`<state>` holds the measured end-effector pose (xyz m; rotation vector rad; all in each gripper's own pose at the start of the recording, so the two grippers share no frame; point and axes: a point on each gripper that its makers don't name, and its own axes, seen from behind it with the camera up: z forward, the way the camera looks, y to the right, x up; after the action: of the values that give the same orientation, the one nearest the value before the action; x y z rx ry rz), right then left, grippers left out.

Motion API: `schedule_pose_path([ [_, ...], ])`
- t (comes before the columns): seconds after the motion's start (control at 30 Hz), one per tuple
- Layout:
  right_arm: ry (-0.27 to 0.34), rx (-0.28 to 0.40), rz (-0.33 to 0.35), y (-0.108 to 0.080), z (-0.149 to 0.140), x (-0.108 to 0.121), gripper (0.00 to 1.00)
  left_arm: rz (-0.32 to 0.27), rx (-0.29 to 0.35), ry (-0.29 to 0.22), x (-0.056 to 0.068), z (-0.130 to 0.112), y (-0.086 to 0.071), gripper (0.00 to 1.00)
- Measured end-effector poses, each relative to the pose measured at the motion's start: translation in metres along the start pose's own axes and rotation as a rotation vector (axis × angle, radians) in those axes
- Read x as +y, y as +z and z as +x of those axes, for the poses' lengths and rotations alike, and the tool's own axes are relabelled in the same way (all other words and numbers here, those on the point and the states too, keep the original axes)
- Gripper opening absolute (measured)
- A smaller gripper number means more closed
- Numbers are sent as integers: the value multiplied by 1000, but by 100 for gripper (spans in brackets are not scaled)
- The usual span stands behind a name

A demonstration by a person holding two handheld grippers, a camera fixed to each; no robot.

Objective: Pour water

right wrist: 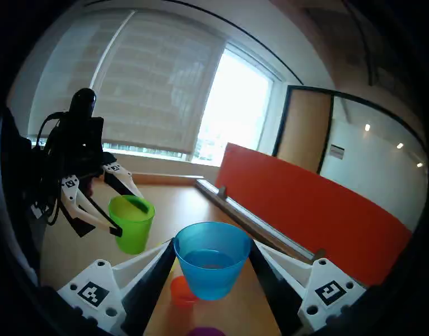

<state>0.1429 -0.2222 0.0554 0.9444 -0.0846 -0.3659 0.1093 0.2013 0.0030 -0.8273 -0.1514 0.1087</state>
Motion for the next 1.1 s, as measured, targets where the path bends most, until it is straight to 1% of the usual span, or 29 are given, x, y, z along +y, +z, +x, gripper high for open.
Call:
schedule_pose_path([
  [0.5, -123, -12, 24, 13, 17, -6, 93, 2, 3, 4, -1, -2, -3, 87],
  [0.77, -175, -6, 37, 22, 27, -12, 93, 2, 5, 3, -1, -2, -3, 87],
  [1.1, -241, -3, 40, 31, 37, -14, 93, -3, 8, 6, 1, -2, -3, 87],
])
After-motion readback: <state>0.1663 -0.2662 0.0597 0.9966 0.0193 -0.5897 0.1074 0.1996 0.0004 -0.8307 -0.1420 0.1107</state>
